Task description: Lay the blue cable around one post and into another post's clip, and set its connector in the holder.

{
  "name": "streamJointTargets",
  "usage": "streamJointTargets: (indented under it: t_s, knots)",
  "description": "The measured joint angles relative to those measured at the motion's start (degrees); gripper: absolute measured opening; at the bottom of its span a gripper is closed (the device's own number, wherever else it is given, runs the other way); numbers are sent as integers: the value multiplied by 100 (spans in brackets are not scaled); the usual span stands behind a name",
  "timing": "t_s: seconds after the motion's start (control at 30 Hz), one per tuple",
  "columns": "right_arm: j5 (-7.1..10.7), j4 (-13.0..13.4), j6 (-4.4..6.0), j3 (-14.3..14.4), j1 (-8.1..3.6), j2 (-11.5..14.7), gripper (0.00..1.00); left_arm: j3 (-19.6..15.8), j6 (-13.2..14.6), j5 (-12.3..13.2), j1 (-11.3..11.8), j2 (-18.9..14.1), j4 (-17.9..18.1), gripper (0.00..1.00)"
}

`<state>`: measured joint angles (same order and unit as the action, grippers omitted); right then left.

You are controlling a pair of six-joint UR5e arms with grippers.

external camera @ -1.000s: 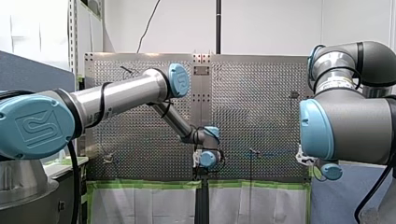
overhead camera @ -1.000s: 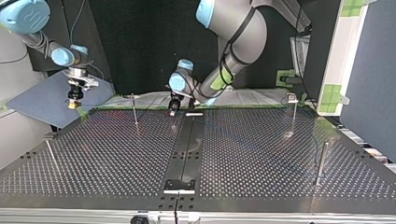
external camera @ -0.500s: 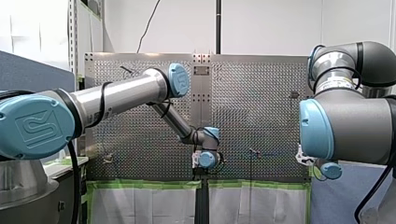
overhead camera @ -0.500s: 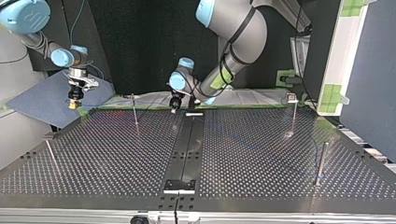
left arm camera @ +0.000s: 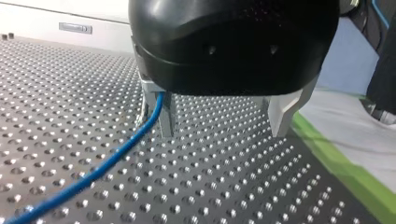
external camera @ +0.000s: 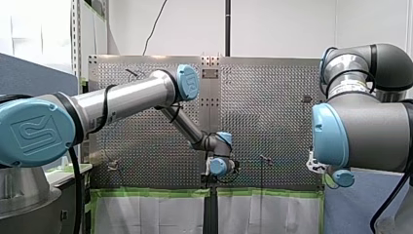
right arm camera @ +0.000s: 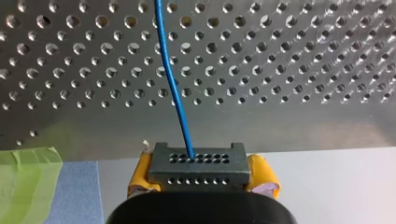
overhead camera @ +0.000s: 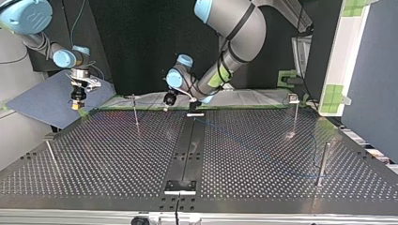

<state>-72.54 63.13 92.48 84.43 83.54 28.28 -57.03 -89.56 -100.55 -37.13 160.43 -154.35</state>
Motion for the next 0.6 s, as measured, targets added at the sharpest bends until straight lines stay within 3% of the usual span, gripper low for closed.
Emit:
streamJointTargets:
  t_s: [0.23, 0.43, 0.6]
  knots:
    - [3, -51, -5, 0, 20, -1, 26, -94, 31, 172, -106, -93, -308, 100]
    - [2, -88, -8, 0, 35, -1, 26, -347, 27, 394, -169, -342, -250, 100]
    - [2, -138, -9, 0, 49, -1, 26, -585, 2, 437, -191, -580, -199, 100]
